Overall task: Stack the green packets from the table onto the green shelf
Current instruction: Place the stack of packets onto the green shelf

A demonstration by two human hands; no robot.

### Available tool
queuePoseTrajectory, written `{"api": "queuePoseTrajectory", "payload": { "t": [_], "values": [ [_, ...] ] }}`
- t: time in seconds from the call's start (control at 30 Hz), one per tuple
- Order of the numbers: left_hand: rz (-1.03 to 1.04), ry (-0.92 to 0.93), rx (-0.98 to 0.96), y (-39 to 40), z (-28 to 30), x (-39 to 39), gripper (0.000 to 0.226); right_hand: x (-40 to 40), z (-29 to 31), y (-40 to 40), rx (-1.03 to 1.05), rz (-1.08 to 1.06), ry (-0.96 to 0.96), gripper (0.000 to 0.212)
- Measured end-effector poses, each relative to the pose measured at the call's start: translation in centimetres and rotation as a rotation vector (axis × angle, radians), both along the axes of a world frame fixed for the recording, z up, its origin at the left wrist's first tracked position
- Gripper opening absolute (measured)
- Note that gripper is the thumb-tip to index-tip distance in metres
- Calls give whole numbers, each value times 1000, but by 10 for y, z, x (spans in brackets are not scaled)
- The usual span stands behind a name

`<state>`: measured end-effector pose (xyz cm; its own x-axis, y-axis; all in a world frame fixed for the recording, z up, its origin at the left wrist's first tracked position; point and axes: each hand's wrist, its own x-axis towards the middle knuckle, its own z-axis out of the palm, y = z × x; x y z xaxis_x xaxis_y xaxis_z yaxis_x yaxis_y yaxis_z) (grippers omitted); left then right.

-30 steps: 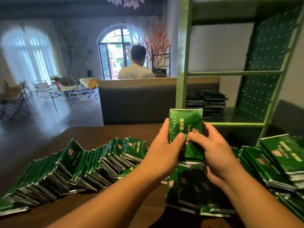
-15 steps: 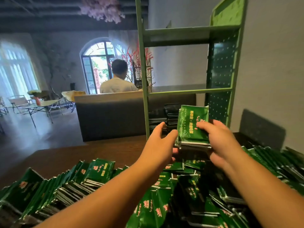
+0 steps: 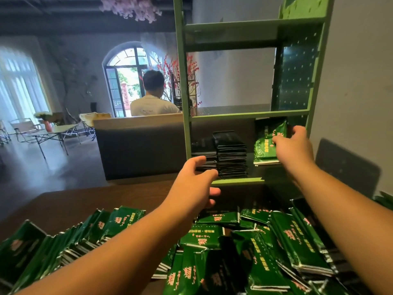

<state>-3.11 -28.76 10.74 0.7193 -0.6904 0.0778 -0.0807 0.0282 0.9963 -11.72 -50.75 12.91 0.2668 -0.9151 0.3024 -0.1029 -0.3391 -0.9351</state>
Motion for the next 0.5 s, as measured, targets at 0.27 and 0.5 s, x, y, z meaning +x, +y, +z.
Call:
{"api": "queuePoseTrajectory", "payload": {
  "t": [0.27, 0.5],
  "values": [
    [-12, -39, -31, -3, -5, 10, 51, 22, -2, -27, -18, -114, 298, 25],
    [-51, -81, -45, -6, -11, 19, 48, 39, -2, -40, 281, 64, 460, 45]
  ]
}}
